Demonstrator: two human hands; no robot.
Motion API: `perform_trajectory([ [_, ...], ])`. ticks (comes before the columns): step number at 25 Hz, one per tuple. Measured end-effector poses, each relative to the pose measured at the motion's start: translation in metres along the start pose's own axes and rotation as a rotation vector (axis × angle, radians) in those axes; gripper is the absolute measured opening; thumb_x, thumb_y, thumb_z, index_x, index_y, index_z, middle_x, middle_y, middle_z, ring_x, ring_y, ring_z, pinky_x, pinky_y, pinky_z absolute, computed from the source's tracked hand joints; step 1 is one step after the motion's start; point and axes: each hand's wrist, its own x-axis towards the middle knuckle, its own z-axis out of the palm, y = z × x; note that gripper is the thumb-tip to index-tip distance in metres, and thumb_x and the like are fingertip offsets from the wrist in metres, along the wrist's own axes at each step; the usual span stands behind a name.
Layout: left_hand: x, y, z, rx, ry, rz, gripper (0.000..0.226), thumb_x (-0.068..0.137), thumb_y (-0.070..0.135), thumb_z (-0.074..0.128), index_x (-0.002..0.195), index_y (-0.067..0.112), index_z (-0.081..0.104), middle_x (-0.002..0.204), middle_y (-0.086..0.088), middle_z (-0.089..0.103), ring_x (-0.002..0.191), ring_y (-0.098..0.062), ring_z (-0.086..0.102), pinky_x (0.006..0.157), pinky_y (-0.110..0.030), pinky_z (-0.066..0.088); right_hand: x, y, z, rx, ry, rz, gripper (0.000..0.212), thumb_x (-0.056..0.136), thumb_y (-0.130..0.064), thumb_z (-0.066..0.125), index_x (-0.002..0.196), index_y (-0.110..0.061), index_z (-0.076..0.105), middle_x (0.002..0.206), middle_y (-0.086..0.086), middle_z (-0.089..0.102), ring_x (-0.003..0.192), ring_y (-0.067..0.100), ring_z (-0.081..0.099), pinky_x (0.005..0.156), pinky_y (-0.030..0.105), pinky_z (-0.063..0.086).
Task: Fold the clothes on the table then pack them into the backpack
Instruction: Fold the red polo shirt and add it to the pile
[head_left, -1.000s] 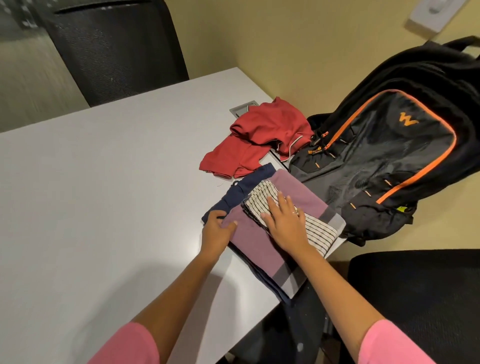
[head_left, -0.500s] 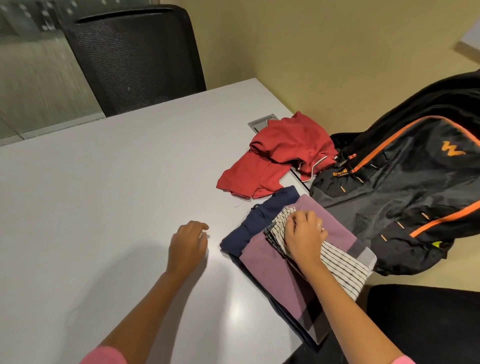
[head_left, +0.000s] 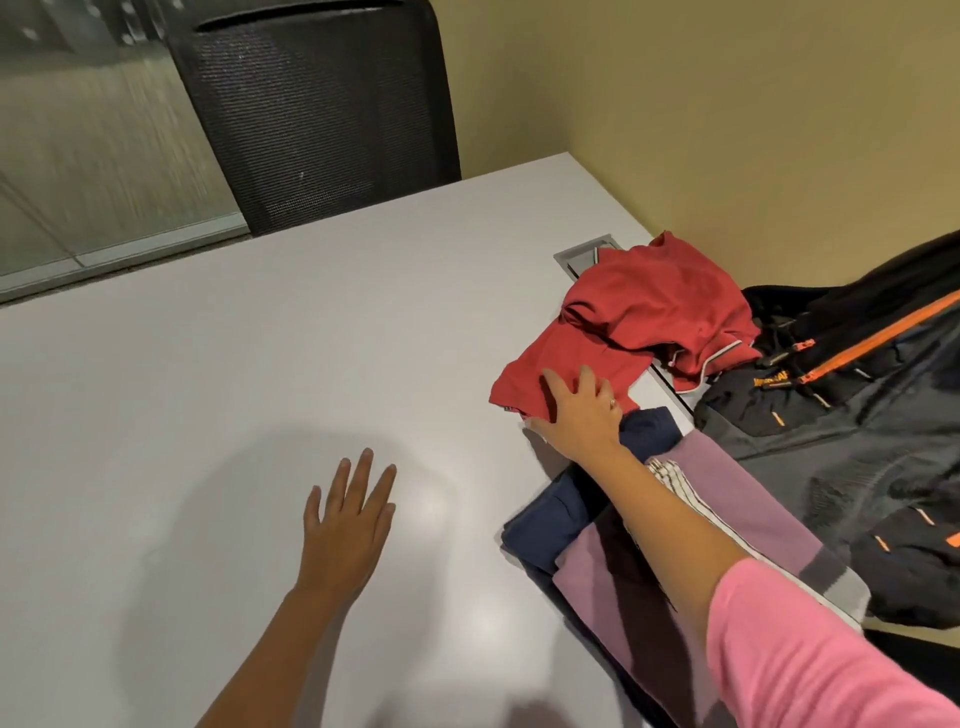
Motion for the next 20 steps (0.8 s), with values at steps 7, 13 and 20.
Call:
perform_trajectory([
  [7, 0.002, -0.004, 0.001, -0.036, -0.075, -0.002, 0.053, 0.1, 0.051, 0.009, 0.152, 0.039, 0.014, 0.162, 0.006, 0.008, 0.147, -0.017, 0.006, 0.109, -0.051, 0.025, 0.024, -0.049, 0.026, 0.186, 0.195, -0.049, 0.046, 0.088, -0.003, 0.052, 0.131, -0.018, 0.057, 0.113, 0.019, 0.058, 0.096, 0.039, 0.057, 0.081, 0.04, 0.045],
  [13, -0.008, -0.011, -0.019, -0.406, -0.027, -0.164, 0.081, 0.092, 0.039, 0.055, 0.152, 0.03, 0.003, 0.16, 0.01, 0.009, 0.146, -0.007, 0.014, 0.114, -0.039, 0.014, -0.026, -0.161, 0.059, 0.368, 0.119, -0.345, 0.033, 0.079, -0.005, 0.053, 0.107, -0.009, 0.069, 0.089, 0.016, 0.061, 0.081, 0.035, 0.057, 0.061, 0.034, 0.04],
  [20, -0.056, -0.056, -0.045, -0.395, 0.198, -0.143, 0.067, 0.082, 0.011, 0.056, 0.144, 0.027, 0.037, 0.149, 0.004, 0.037, 0.124, -0.022, 0.044, 0.099, -0.04, 0.044, -0.125, -0.222, 0.085, 0.59, -0.171, -0.678, 0.033, 0.089, -0.022, 0.039, 0.092, -0.007, 0.068, 0.089, 0.013, 0.066, 0.077, 0.026, 0.058, 0.066, 0.031, 0.039],
])
